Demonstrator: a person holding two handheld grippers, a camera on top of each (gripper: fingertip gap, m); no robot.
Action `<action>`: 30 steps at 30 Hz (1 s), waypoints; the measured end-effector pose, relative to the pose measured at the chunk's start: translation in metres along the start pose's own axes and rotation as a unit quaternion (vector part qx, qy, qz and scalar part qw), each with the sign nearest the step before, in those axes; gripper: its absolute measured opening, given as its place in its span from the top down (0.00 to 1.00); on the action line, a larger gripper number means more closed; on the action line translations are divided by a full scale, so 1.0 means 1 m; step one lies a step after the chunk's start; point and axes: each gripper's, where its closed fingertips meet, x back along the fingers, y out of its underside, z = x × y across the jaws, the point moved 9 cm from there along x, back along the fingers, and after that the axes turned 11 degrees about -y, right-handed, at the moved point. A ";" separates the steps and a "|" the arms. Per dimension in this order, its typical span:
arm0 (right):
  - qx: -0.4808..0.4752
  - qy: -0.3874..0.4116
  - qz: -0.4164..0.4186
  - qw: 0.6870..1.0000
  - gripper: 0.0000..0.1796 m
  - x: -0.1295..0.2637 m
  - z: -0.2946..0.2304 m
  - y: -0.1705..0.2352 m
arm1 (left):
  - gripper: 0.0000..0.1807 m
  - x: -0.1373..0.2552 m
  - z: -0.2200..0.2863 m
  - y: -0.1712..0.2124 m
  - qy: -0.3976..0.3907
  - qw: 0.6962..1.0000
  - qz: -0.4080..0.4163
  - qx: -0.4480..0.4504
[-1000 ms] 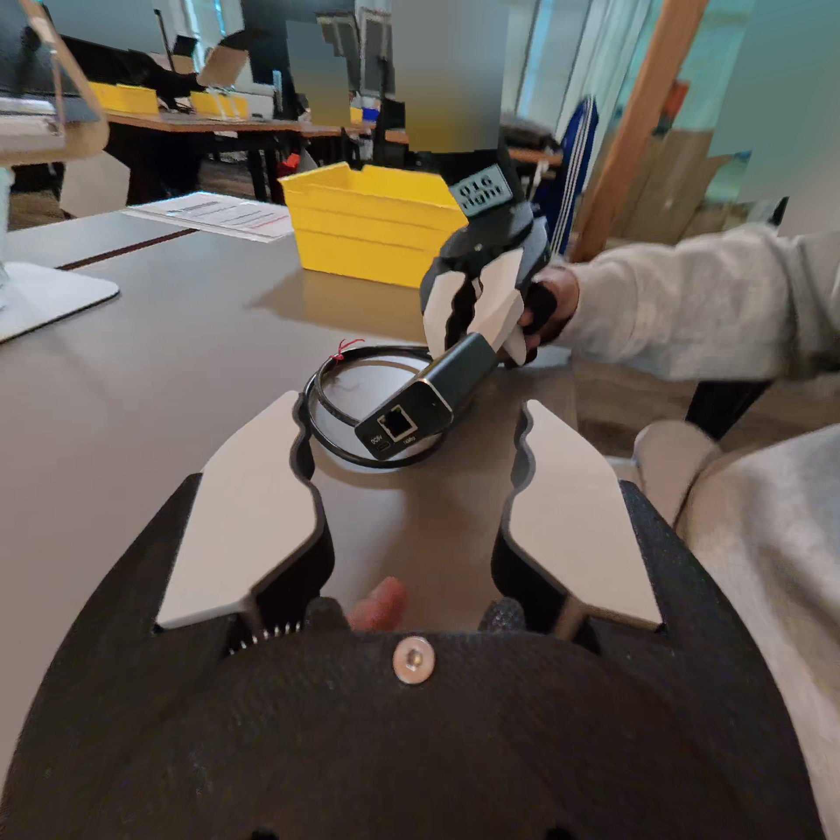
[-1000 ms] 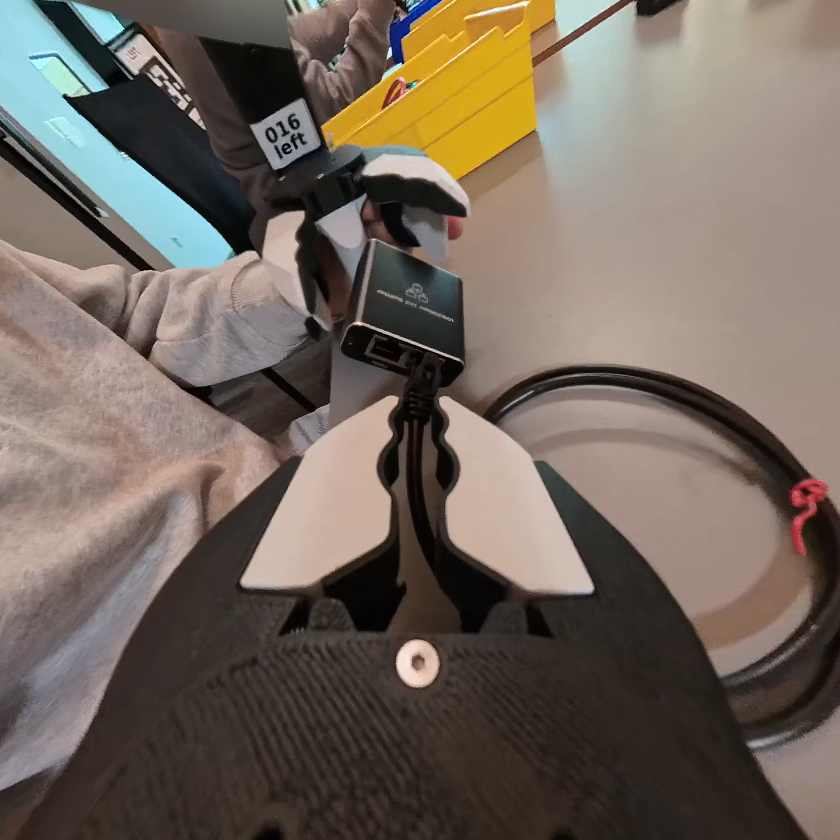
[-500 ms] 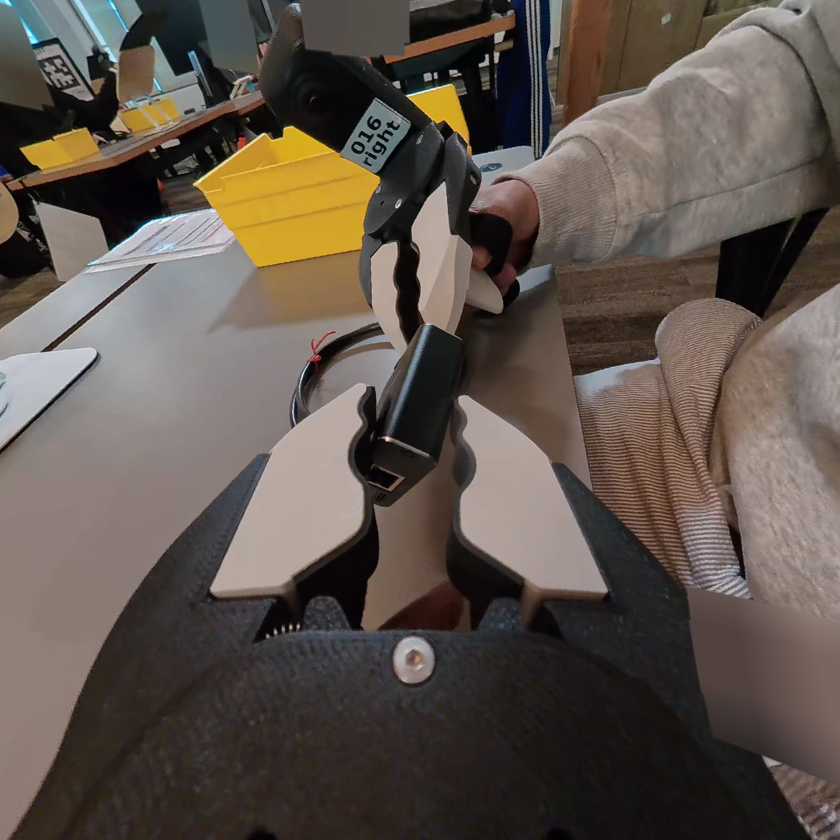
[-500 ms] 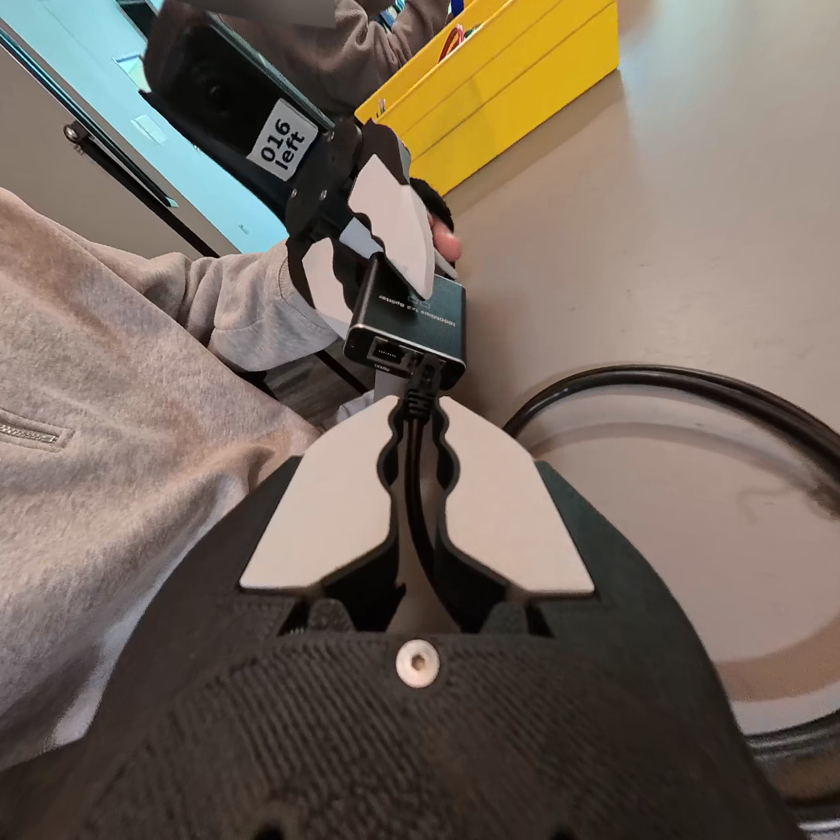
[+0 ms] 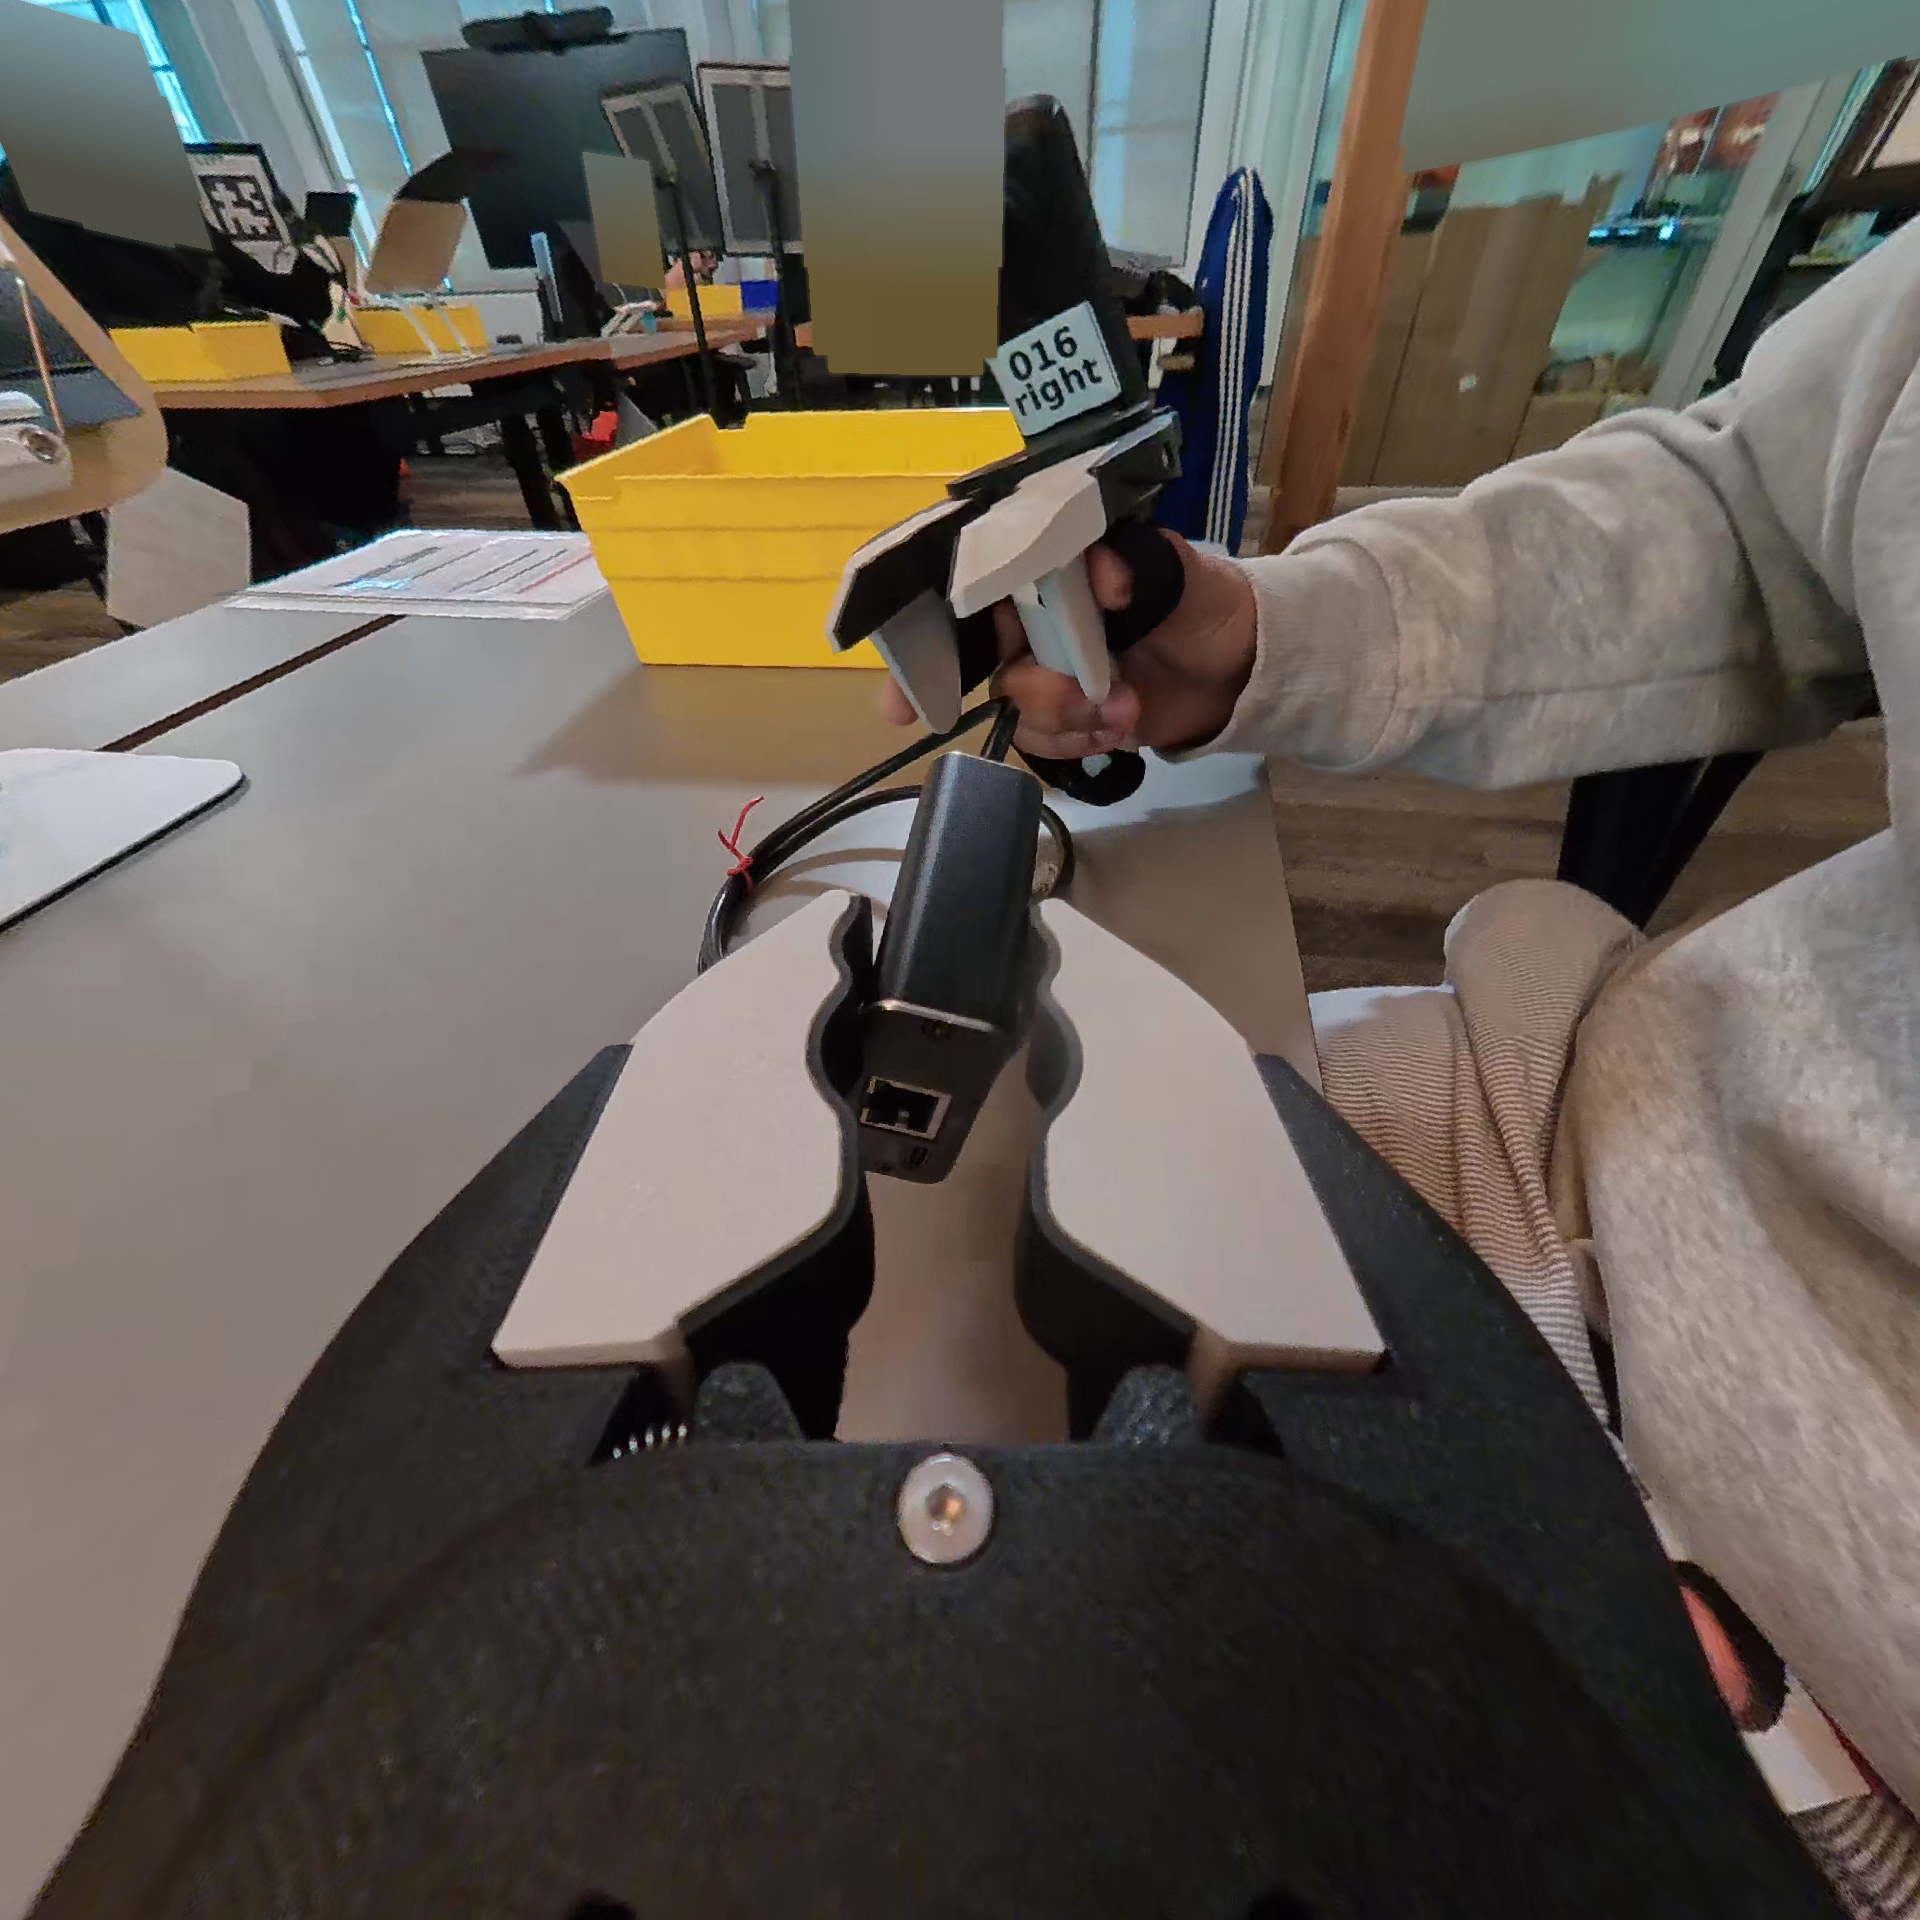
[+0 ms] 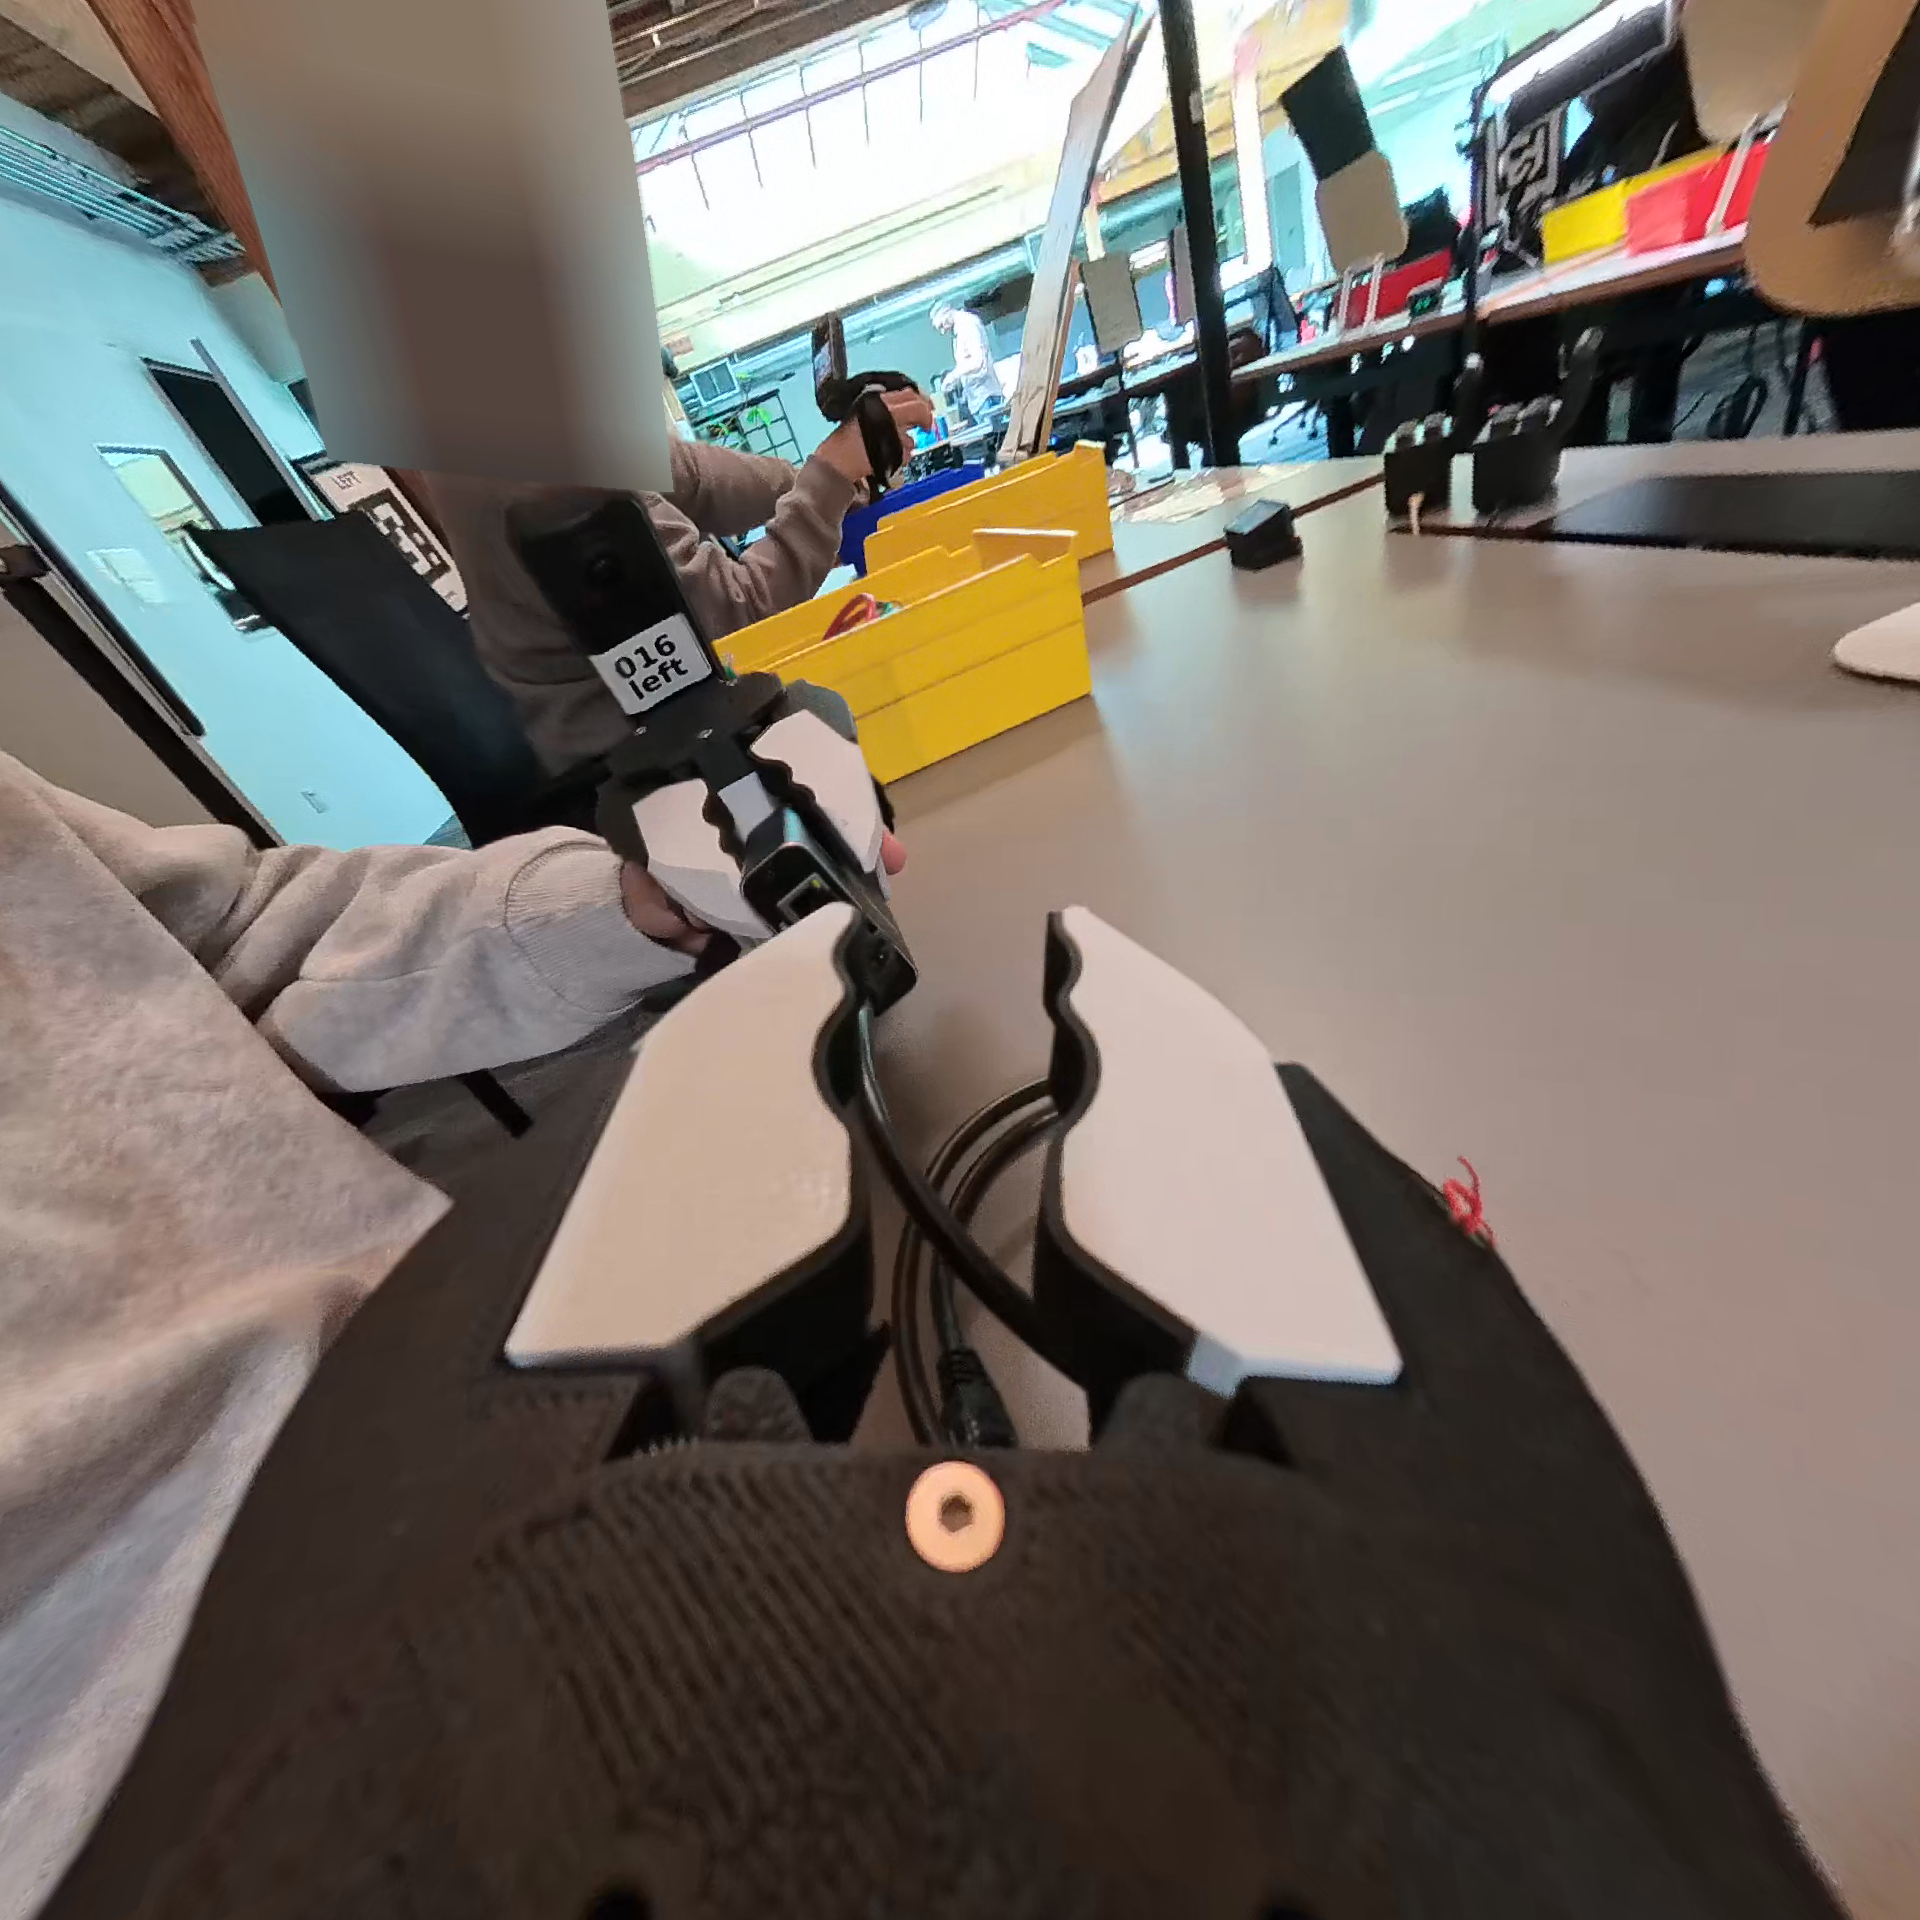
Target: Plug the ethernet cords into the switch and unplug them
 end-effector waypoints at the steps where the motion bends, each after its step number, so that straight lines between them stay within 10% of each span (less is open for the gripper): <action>1: 0.003 0.001 0.002 1.000 0.82 0.000 0.000 0.000 | 0.85 0.000 -0.001 0.000 0.000 1.000 0.001 0.003; 30: 0.007 0.055 0.053 0.997 0.86 0.017 0.005 -0.009 | 0.85 -0.004 0.001 0.002 -0.001 1.000 -0.022 -0.003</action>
